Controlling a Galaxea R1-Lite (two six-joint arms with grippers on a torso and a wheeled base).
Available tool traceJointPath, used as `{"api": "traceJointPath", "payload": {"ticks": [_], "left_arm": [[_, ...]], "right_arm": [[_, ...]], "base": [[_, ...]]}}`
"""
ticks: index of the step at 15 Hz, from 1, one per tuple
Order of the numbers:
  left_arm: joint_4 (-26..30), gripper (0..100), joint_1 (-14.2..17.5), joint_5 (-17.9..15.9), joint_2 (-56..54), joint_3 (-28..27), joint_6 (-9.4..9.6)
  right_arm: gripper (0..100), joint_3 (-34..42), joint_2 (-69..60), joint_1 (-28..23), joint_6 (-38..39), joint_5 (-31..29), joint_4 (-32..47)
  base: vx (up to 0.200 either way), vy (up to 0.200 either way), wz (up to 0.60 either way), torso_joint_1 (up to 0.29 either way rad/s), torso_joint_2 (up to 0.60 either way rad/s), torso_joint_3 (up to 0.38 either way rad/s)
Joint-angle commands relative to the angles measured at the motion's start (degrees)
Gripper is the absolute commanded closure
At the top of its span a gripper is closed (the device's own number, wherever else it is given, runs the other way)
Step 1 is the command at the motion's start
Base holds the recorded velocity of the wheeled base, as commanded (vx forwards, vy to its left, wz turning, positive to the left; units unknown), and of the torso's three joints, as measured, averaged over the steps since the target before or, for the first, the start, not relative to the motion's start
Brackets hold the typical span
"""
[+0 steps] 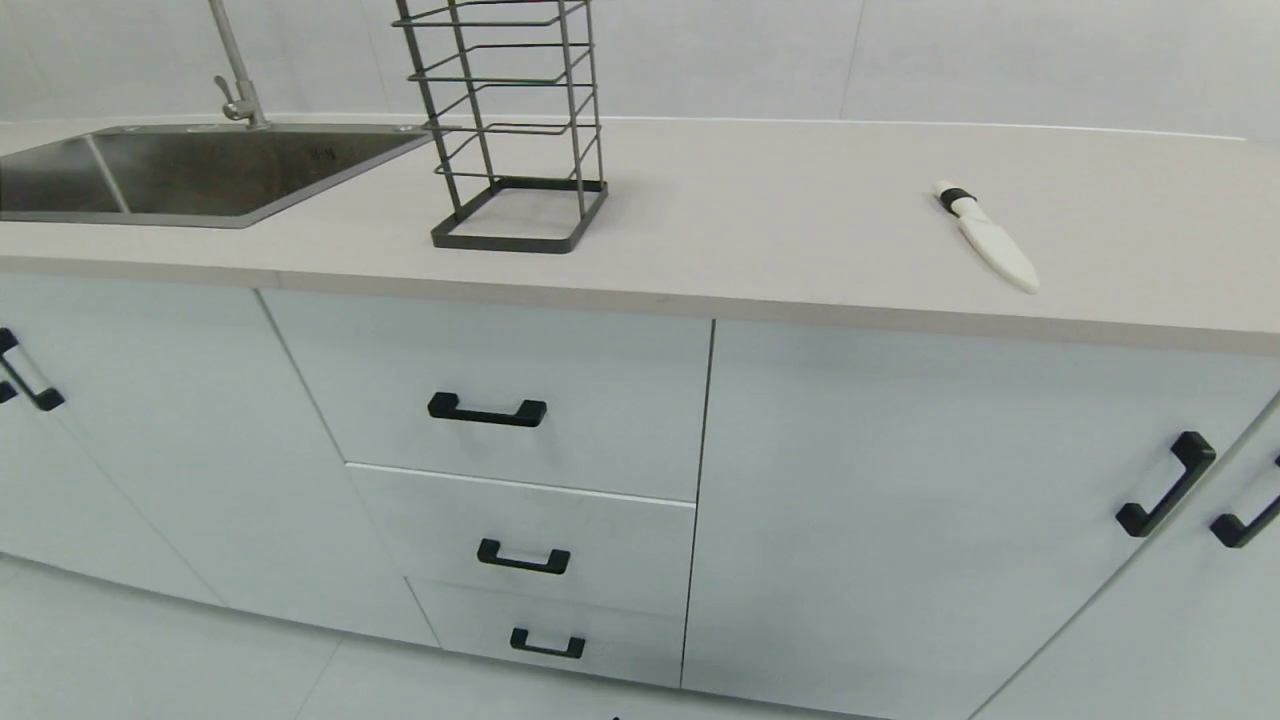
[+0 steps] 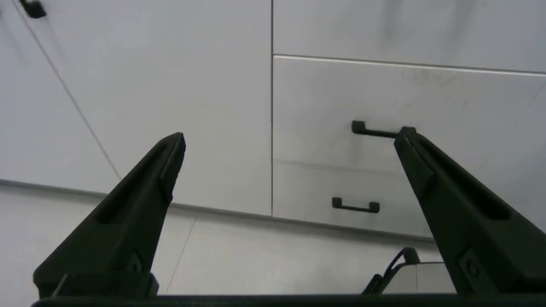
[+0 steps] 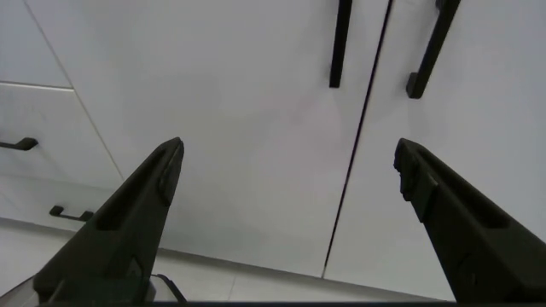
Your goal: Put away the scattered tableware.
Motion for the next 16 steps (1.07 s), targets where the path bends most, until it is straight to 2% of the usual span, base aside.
{"api": "traceJointPath", "payload": {"ticks": [1,4,6,13,16], "left_arm": [[-0.01,0,0.00,-0.04,0.11,0.05,-0.10],[-0.01,0,-0.09,-0.04,0.11,-0.04,-0.27],[-0.10,0,0.00,-0.04,0.11,0.05,-0.27],[-0.01,0,0.00,0.05,0.11,0.05,-0.27],[-0.01,0,0.00,0.05,0.11,0.05,-0.27]], "right_arm": [[0,0.00,0.08,0.04,-0.07,0.04,-0.04],[0,0.00,0.08,0.04,0.02,0.04,-0.04],[0,0.00,0.08,0.04,0.02,0.04,-0.04],[0,0.00,0.08,-0.05,-0.07,0.04,-0.04],[0,0.00,0.08,-0.05,-0.07,-0.05,-0.04]], "base": [[0.000,0.000,0.00,0.000,0.00,0.000],[0.000,0.000,0.00,0.000,0.00,0.000],[0.000,0.000,-0.60,0.002,0.00,0.002],[0.000,0.000,0.00,0.000,0.00,0.000],[0.000,0.000,0.00,0.154,-0.11,-0.028]]}}
